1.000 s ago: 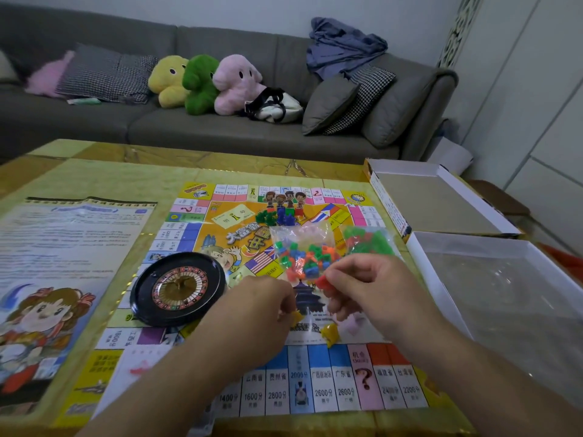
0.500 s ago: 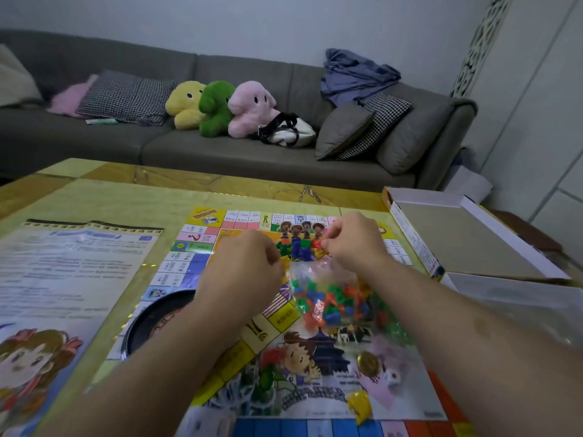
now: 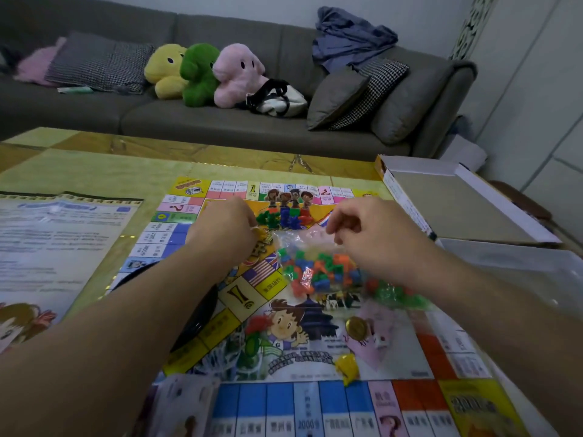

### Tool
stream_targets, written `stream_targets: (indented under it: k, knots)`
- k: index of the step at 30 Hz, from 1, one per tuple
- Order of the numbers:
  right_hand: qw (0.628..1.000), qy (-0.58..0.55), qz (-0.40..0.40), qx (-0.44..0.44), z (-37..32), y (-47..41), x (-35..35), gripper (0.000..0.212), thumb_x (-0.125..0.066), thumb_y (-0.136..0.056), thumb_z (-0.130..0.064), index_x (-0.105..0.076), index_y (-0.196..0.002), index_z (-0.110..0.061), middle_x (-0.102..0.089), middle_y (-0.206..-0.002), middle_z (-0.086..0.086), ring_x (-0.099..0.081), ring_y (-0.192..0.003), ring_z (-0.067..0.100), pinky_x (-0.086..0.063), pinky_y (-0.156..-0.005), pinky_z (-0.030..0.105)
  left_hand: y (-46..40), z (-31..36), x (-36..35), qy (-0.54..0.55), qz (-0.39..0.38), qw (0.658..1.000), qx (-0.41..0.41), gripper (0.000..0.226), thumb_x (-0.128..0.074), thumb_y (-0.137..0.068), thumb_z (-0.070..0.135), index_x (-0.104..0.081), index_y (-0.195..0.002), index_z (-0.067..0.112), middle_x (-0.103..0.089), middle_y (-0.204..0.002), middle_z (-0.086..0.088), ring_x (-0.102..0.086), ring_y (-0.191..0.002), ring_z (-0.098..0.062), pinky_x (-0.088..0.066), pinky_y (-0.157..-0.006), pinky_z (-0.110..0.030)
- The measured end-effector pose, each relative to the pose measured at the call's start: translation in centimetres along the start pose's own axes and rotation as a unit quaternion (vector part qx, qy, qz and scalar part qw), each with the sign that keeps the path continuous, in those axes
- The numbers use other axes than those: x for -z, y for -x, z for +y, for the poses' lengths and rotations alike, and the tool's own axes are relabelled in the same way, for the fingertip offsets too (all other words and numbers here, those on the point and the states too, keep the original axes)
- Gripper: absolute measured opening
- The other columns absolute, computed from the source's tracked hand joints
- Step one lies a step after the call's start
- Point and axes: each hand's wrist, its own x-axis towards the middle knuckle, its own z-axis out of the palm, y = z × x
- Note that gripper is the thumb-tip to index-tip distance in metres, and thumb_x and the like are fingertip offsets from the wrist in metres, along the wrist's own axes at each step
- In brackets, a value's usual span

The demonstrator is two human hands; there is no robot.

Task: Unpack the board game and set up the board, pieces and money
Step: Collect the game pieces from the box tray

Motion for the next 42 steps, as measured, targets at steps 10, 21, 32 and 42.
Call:
stream_targets:
  k: [10, 21, 32, 42]
  knots:
    - [0.958, 0.144, -0.247, 0.017, -1.9, 9.5, -0.8, 0.020, -0.082, -0.090, -0.036, -0.068, -0.104, -0.035, -0.056, -0.097, -0.017, -0.059, -0.088, 0.006, -0.058, -0.081, 0.034, 6.9, 2.1, 3.3, 0.018, -0.041, 0.998, -0.054, 0.023, -0.060, -0.091, 0.007, -0.072, -0.103, 0.024, -0.069, -0.099, 0.001, -0.065, -0.087, -0.016, -0.060, -0.071, -0.033]
    - [0.994, -0.090, -0.025, -0.062, -1.2, 4.3, 0.0, 0.018, -0.077, -0.092, -0.010, -0.070, -0.087, -0.026, -0.073, -0.086, -0.005, -0.074, -0.074, 0.007, -0.063, -0.069, 0.028, 11.2, 0.8, 5.0, -0.059, -0.263, 0.955, -0.121, 0.029, -0.088, -0.077, 0.040, -0.073, -0.101, 0.034, -0.070, -0.095, 0.017, -0.065, -0.083, 0.000, -0.056, -0.074, -0.023]
    - [0.996, 0.021, 0.091, -0.013, -5.3, -7.1, -6.5, 0.009, -0.080, -0.088, -0.013, -0.080, -0.088, -0.022, -0.076, -0.090, -0.001, -0.070, -0.082, 0.016, -0.064, -0.074, 0.037, 10.6, 0.8, 4.2, -0.070, -0.217, 0.961, -0.155, 0.016, -0.076, -0.089, 0.026, -0.077, -0.105, 0.026, -0.074, -0.099, 0.008, -0.070, -0.089, -0.014, -0.063, -0.080, -0.033]
    - [0.995, 0.021, 0.097, -0.018, -4.3, -6.4, -7.2, 0.023, -0.061, -0.097, -0.008, -0.082, -0.097, -0.016, -0.078, -0.095, 0.004, -0.072, -0.086, 0.018, -0.064, -0.077, 0.039, 9.6, -0.1, 4.9, 0.088, -0.121, 0.984, -0.094, 0.008, -0.079, -0.088, 0.029, -0.076, -0.095, 0.027, -0.073, -0.084, 0.011, -0.068, -0.080, -0.003, -0.062, -0.077, -0.031]
